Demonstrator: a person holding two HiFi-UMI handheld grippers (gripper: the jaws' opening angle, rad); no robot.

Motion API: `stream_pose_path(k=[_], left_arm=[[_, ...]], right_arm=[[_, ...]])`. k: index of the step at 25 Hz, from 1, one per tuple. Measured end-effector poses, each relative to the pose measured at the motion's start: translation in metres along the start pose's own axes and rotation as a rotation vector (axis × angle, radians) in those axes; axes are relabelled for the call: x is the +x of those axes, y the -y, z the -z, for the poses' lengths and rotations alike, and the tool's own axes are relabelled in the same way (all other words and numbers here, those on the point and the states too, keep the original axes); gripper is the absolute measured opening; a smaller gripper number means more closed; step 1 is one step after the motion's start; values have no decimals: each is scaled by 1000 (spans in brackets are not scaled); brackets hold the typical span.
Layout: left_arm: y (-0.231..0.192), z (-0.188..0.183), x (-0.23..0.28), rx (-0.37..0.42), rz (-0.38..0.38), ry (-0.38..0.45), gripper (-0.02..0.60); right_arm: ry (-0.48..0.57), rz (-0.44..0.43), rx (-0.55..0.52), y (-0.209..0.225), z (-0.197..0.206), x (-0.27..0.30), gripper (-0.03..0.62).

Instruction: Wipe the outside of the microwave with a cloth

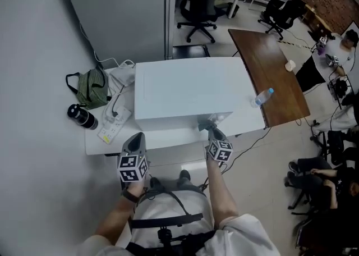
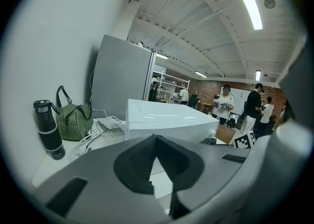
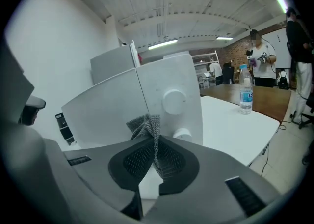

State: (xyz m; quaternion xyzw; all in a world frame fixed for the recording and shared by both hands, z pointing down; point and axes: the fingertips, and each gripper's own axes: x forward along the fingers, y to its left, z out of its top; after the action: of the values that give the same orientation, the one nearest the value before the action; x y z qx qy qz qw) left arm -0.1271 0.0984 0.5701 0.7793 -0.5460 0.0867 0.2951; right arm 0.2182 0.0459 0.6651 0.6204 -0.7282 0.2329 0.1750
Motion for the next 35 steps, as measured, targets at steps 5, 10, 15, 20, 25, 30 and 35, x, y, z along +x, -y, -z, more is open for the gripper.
stream_pose_path(k=[5, 10, 15, 20, 25, 30, 35], left_arm=[[-14, 5, -4, 4, -40, 10, 12], [-46, 14, -20, -22, -100, 13, 12], [-71, 24, -40, -59, -141, 4, 12], [-85, 26, -40, -63, -153, -1, 12], [-79, 28, -23, -52, -141, -18, 12], [-57, 25, 3, -38, -116, -29, 12], [-36, 22, 19, -31, -98, -27, 12]], right_arm=[[-58, -135, -55, -70, 21, 33, 11], [-135, -398, -176, -225, 48, 68, 11], [-216, -636, -272, -367, 79, 78, 11], [-231, -562, -245, -350, 88, 91, 11], [-188, -288, -172, -192, 75, 89, 11], [-156, 2, -68, -22, 64, 55, 11], [-175, 64, -41, 35, 72, 39, 11]])
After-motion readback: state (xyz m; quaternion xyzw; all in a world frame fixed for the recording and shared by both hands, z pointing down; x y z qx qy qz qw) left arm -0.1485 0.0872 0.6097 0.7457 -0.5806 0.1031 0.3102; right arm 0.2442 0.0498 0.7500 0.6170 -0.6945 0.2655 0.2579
